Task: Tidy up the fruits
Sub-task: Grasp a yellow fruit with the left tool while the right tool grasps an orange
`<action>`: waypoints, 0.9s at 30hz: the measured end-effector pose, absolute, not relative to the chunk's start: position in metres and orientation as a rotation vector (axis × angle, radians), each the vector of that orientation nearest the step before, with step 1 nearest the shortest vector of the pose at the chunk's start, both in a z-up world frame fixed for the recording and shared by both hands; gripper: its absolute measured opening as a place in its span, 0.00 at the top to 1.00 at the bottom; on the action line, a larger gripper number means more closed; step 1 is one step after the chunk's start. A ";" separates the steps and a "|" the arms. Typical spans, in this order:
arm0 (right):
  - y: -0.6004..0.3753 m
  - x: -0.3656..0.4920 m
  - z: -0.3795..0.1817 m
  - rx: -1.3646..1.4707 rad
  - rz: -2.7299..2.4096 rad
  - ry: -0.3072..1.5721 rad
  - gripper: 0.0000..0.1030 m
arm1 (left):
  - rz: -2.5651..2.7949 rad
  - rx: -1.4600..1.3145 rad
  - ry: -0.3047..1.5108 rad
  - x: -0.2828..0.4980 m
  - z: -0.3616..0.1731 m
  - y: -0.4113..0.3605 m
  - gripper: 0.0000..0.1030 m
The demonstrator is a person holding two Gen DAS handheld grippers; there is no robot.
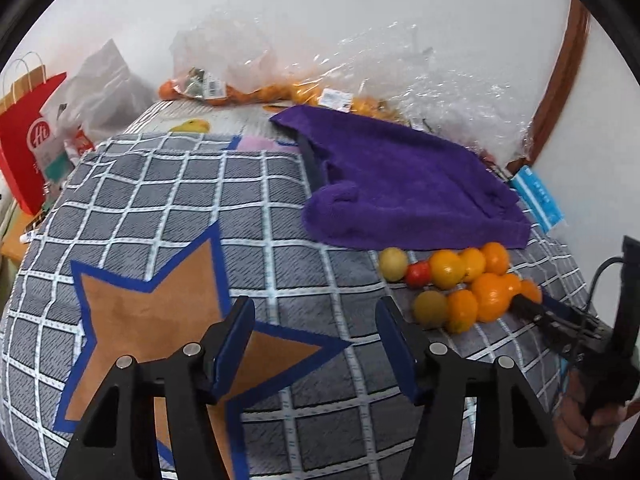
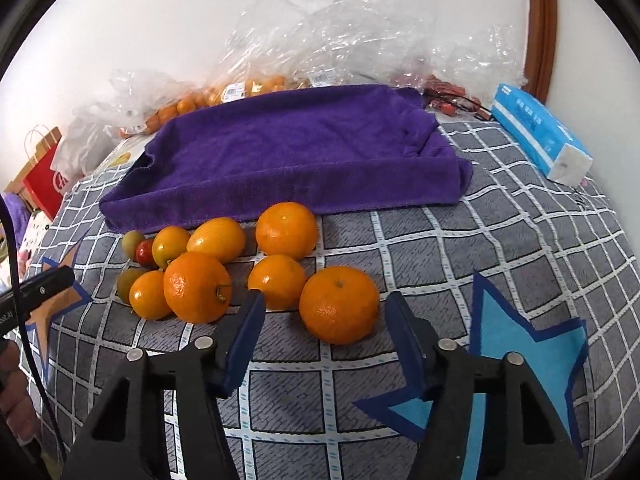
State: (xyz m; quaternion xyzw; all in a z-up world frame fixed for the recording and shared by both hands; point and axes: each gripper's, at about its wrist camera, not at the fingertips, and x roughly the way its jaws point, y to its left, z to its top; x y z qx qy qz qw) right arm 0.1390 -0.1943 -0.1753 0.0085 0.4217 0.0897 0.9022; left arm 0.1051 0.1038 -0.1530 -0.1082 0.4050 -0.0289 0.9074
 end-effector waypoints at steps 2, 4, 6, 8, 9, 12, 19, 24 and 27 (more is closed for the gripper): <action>-0.194 0.140 -0.176 0.002 0.190 0.867 0.43 | -0.085 -0.225 0.847 0.110 -0.153 0.099 0.42; -0.195 0.140 -0.176 -0.009 0.201 0.866 0.44 | -0.119 -0.235 0.855 0.114 -0.154 0.094 0.42; -0.196 0.140 -0.176 -0.026 0.208 0.864 0.47 | -0.160 -0.249 0.860 0.115 -0.155 0.086 0.43; -0.197 0.138 -0.177 -0.050 0.212 0.860 0.53 | -0.204 -0.249 0.860 0.115 -0.156 0.077 0.48; -0.198 0.138 -0.178 -0.061 0.211 0.861 0.54 | -0.216 -0.242 0.862 0.116 -0.157 0.072 0.50; -0.204 0.142 -0.183 -0.038 0.211 0.874 0.57 | -0.247 -0.227 0.871 0.120 -0.159 0.061 0.60; -0.205 0.151 -0.186 -0.011 0.202 0.887 0.57 | -0.306 -0.223 0.896 0.128 -0.165 0.045 0.61; -0.199 0.155 -0.186 -0.035 0.187 0.881 0.58 | -0.353 -0.288 0.914 0.136 -0.171 0.047 0.70; -0.198 0.155 -0.187 -0.050 0.184 0.878 0.59 | -0.373 -0.349 0.933 0.140 -0.178 0.053 0.76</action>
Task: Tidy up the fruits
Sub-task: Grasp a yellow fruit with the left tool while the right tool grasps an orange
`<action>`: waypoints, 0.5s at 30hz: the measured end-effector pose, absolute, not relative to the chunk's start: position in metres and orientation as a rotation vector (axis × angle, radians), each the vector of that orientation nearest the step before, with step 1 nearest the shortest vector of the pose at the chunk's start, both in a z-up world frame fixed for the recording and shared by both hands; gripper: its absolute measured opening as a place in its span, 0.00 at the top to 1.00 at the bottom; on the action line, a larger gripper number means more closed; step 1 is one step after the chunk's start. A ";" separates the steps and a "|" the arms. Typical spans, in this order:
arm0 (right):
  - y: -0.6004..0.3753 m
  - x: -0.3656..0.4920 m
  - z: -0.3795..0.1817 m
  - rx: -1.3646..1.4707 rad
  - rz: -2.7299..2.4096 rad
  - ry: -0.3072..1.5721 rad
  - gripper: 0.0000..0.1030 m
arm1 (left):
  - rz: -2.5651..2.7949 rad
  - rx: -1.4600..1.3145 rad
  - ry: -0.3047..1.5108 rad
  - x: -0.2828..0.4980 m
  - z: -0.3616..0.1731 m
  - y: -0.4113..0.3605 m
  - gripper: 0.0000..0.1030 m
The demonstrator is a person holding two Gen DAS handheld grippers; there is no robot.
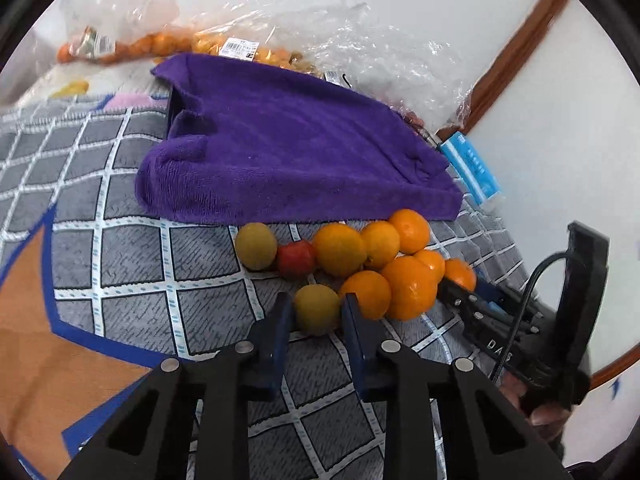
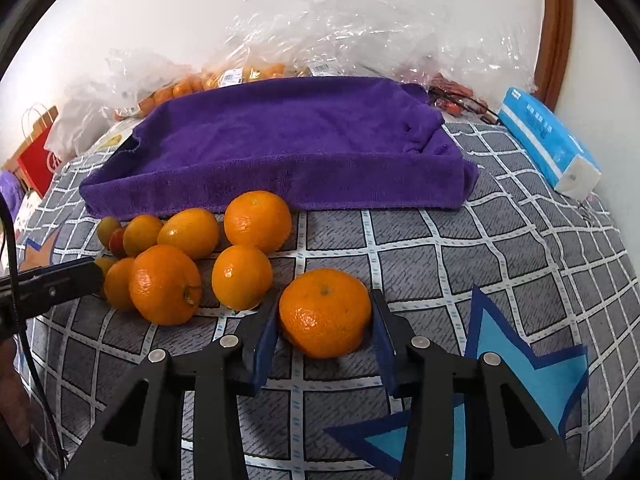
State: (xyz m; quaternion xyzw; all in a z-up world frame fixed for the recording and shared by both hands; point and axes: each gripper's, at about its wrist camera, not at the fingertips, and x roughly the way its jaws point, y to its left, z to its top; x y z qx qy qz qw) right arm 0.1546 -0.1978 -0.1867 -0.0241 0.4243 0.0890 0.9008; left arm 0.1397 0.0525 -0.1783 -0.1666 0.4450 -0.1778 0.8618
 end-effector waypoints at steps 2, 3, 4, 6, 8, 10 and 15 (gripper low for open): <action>-0.199 0.155 -0.187 -0.042 0.188 0.880 0.59 | -0.382 -0.378 0.942 0.140 -0.180 0.056 0.76; -0.199 0.155 -0.187 -0.040 0.189 0.880 0.59 | -0.381 -0.382 0.943 0.138 -0.179 0.058 0.76; -0.200 0.155 -0.187 -0.040 0.190 0.879 0.59 | -0.371 -0.377 0.942 0.136 -0.177 0.058 0.76; -0.200 0.155 -0.186 -0.039 0.191 0.878 0.59 | -0.347 -0.347 0.912 0.128 -0.168 0.063 0.76; -0.201 0.154 -0.186 -0.032 0.192 0.878 0.59 | -0.289 -0.292 0.898 0.123 -0.161 0.067 0.76; -0.201 0.153 -0.186 -0.031 0.191 0.878 0.59 | -0.205 -0.218 0.903 0.121 -0.160 0.070 0.76; -0.200 0.154 -0.188 -0.044 0.190 0.881 0.58 | -0.190 -0.176 0.913 0.129 -0.175 0.069 0.73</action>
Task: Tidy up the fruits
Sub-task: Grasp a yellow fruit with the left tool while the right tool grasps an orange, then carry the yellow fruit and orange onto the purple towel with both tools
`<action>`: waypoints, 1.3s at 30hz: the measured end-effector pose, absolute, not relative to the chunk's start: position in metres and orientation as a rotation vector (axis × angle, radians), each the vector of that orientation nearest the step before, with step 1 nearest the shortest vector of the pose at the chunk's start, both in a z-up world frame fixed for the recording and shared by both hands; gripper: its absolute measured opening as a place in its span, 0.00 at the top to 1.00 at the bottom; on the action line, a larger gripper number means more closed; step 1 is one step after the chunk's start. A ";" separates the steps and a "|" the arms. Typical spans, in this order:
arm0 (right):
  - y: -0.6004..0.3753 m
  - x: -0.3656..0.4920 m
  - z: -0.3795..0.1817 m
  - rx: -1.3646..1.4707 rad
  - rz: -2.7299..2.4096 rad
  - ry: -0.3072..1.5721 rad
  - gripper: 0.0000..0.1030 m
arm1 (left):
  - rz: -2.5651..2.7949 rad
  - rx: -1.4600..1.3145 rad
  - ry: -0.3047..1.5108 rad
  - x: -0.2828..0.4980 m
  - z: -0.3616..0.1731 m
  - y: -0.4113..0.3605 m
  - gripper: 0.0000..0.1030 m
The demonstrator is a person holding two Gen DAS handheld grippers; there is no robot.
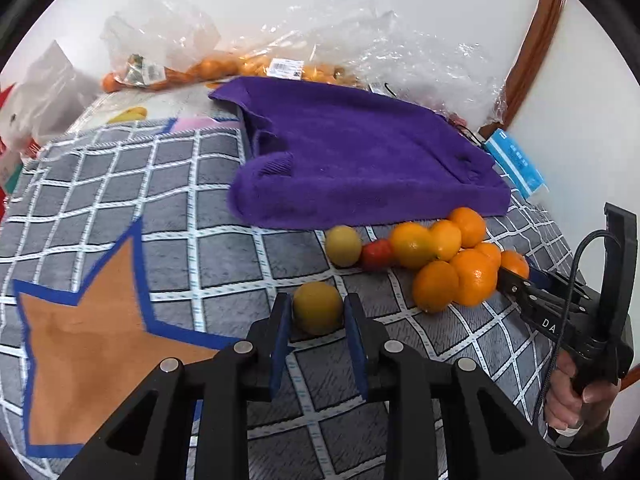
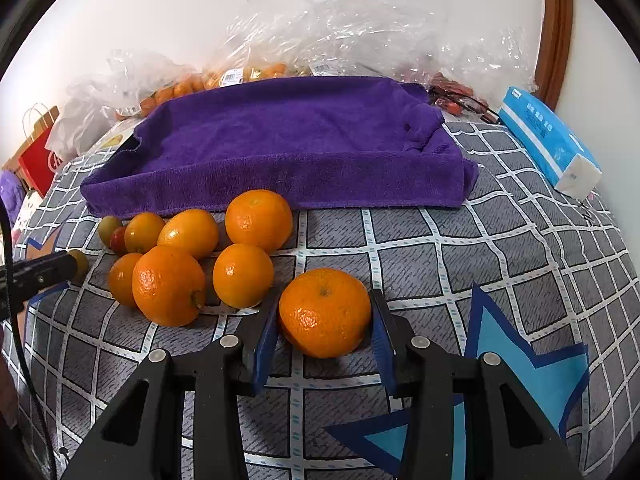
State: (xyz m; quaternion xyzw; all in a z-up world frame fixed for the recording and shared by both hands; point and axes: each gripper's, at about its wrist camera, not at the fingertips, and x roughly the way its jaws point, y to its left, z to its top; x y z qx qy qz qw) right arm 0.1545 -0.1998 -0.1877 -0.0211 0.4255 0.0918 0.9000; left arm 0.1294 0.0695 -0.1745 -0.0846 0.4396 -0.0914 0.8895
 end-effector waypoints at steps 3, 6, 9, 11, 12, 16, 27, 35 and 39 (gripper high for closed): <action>-0.198 0.155 -0.188 -0.048 0.186 0.882 0.58 | -0.179 -0.160 0.891 0.134 -0.181 0.063 0.73; -0.198 0.156 -0.188 -0.051 0.186 0.883 0.58 | -0.185 -0.126 0.873 0.133 -0.182 0.056 0.73; -0.198 0.155 -0.189 -0.052 0.185 0.881 0.58 | -0.202 -0.159 0.873 0.131 -0.180 0.063 0.73; -0.198 0.156 -0.188 -0.055 0.183 0.880 0.59 | -0.220 -0.206 0.870 0.130 -0.180 0.070 0.73; -0.198 0.155 -0.188 -0.056 0.182 0.879 0.59 | -0.228 -0.224 0.868 0.130 -0.181 0.073 0.73; -0.197 0.155 -0.187 -0.058 0.181 0.876 0.59 | -0.242 -0.298 0.851 0.128 -0.182 0.084 0.74; -0.208 0.152 -0.184 -0.003 0.168 0.849 0.59 | -0.187 -0.286 0.694 0.106 -0.162 0.090 0.74; -0.212 0.150 -0.181 0.011 0.153 0.826 0.59 | -0.177 -0.296 0.652 0.100 -0.158 0.095 0.74; -0.216 0.149 -0.180 0.028 0.148 0.817 0.59 | -0.177 -0.296 0.621 0.095 -0.156 0.095 0.74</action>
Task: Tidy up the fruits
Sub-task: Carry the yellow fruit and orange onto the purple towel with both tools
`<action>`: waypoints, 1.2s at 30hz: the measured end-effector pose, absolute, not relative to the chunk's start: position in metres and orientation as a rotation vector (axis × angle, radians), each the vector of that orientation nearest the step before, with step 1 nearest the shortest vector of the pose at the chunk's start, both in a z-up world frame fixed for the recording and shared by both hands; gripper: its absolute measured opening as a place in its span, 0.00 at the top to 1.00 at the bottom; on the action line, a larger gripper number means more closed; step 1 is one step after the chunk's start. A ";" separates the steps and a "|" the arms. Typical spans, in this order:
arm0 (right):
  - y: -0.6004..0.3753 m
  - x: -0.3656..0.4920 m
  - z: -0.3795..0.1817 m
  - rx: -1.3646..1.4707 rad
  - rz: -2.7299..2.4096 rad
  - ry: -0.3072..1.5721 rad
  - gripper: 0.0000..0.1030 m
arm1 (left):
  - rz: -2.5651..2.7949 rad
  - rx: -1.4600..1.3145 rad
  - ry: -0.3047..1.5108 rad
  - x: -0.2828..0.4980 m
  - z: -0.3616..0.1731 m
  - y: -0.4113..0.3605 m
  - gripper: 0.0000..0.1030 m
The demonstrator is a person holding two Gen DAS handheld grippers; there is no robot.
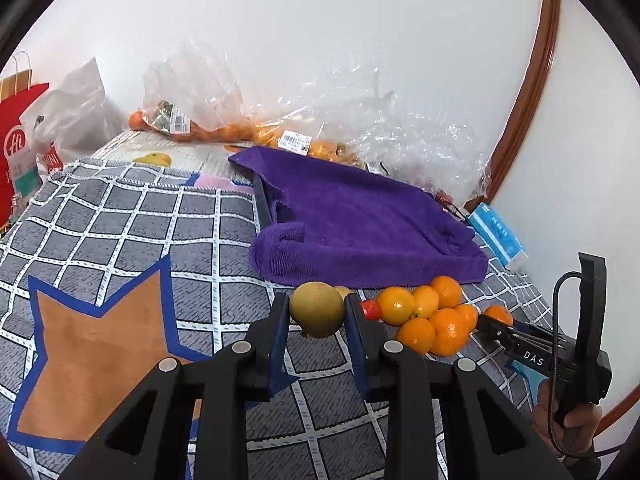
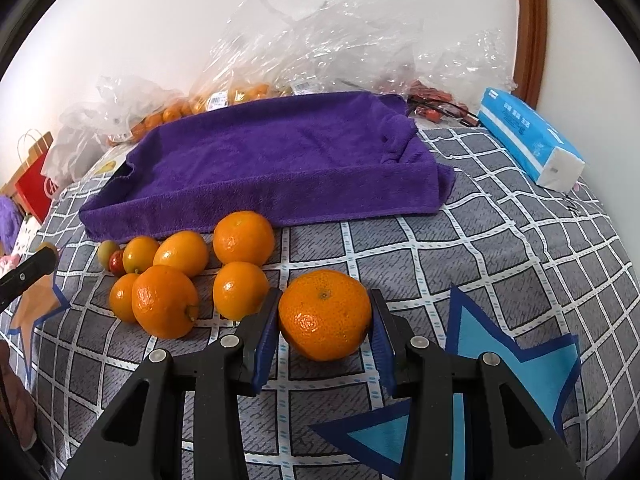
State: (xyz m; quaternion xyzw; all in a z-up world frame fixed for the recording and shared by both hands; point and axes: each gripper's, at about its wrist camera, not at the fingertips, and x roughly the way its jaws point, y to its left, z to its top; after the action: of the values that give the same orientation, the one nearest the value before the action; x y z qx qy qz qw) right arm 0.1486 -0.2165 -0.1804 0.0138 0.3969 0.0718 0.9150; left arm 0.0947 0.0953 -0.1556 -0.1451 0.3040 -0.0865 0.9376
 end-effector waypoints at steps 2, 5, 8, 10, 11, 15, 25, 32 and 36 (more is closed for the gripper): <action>-0.217 0.148 -0.180 0.035 0.150 0.811 0.59 | -0.174 -0.297 0.605 0.092 -0.154 0.096 0.74; -0.220 0.149 -0.180 0.049 0.151 0.814 0.59 | -0.162 -0.298 0.583 0.090 -0.152 0.097 0.74; -0.222 0.148 -0.179 0.052 0.145 0.810 0.59 | -0.144 -0.308 0.582 0.091 -0.152 0.101 0.75; -0.222 0.146 -0.178 0.052 0.159 0.809 0.59 | -0.130 -0.317 0.589 0.092 -0.153 0.103 0.75; -0.222 0.146 -0.178 0.056 0.165 0.812 0.59 | -0.125 -0.326 0.597 0.093 -0.152 0.104 0.75; -0.221 0.144 -0.169 0.079 0.221 0.814 0.59 | -0.153 -0.367 0.611 0.092 -0.140 0.108 0.74; -0.205 0.169 -0.106 0.012 0.263 0.698 0.59 | -0.118 -0.322 0.603 0.124 -0.084 0.101 0.74; -0.182 0.214 -0.080 0.001 0.303 0.627 0.59 | -0.066 -0.298 0.564 0.171 -0.067 0.094 0.74; -0.171 0.243 -0.084 0.005 0.329 0.640 0.59 | -0.089 -0.314 0.582 0.204 -0.072 0.089 0.74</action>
State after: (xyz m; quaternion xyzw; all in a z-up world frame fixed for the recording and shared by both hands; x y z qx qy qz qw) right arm 0.2432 -0.1713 -0.0841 0.0023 0.3131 0.1608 0.9360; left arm 0.2041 0.0893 -0.0718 -0.1542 0.2856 -0.0436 0.9449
